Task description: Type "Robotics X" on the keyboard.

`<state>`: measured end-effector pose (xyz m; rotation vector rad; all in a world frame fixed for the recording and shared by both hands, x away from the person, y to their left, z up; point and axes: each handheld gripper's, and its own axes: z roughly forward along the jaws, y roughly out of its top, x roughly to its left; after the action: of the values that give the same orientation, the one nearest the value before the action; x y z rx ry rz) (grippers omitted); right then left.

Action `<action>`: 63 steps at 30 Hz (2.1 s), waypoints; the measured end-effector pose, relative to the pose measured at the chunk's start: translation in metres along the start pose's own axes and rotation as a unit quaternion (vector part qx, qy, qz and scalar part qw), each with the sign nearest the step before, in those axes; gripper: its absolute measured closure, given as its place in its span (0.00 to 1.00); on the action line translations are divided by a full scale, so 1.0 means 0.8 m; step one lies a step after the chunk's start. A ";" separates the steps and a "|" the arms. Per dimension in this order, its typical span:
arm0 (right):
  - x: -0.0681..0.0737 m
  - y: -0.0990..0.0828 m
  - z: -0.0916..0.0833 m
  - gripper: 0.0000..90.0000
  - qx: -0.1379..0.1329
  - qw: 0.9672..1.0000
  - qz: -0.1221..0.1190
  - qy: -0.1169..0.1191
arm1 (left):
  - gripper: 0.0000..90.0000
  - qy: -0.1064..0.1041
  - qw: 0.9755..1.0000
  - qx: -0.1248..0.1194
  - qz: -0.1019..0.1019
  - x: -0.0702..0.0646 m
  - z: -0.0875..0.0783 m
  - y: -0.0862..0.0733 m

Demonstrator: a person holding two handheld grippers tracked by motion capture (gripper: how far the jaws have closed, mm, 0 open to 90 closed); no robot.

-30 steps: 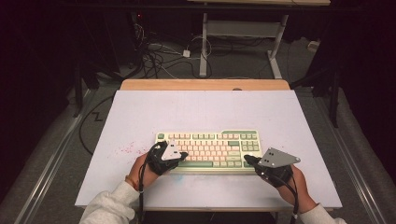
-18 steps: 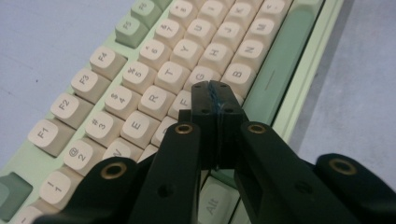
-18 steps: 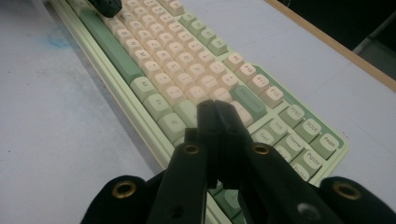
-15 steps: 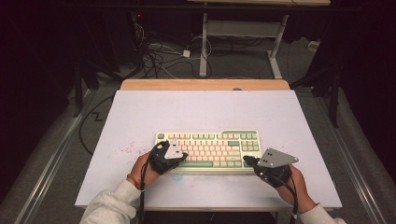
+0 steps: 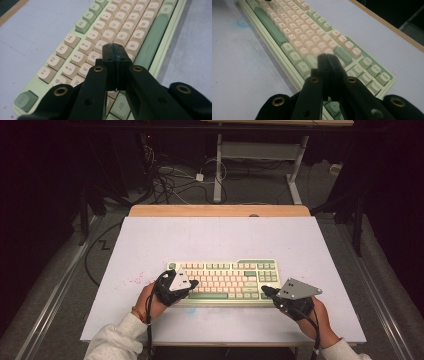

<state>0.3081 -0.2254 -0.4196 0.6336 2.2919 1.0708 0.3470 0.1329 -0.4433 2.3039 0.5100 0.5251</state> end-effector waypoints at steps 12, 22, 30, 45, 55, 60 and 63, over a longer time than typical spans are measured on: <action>0.002 -0.001 0.003 1.00 0.002 1.000 -0.003 0.000 | 0.97 0.008 1.000 0.000 -0.001 -0.001 -0.009 -0.009; 0.003 -0.003 0.008 1.00 0.005 1.000 -0.003 0.003 | 0.97 0.008 1.000 -0.002 -0.003 -0.007 -0.015 -0.017; 0.005 -0.003 0.011 1.00 0.008 1.000 -0.005 0.006 | 0.97 0.012 1.000 0.001 -0.008 -0.006 -0.020 -0.024; 0.004 -0.003 0.011 1.00 0.009 1.000 -0.007 0.007 | 0.97 0.019 1.000 0.002 -0.022 0.007 -0.020 -0.030; 0.005 -0.002 0.011 1.00 0.009 1.000 -0.008 0.009 | 0.97 0.012 1.000 -0.001 -0.028 0.012 -0.011 -0.024; 0.004 -0.002 0.011 1.00 0.009 1.000 -0.007 0.009 | 0.97 0.009 0.999 0.000 -0.034 0.015 -0.005 -0.021; 0.004 -0.003 0.011 1.00 0.010 1.000 -0.007 0.010 | 0.97 0.008 0.999 0.005 -0.036 0.016 0.000 -0.020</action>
<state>0.3109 -0.2199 -0.4271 0.6167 2.3232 1.0533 0.3546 0.1500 -0.4514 2.2831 0.6027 0.5067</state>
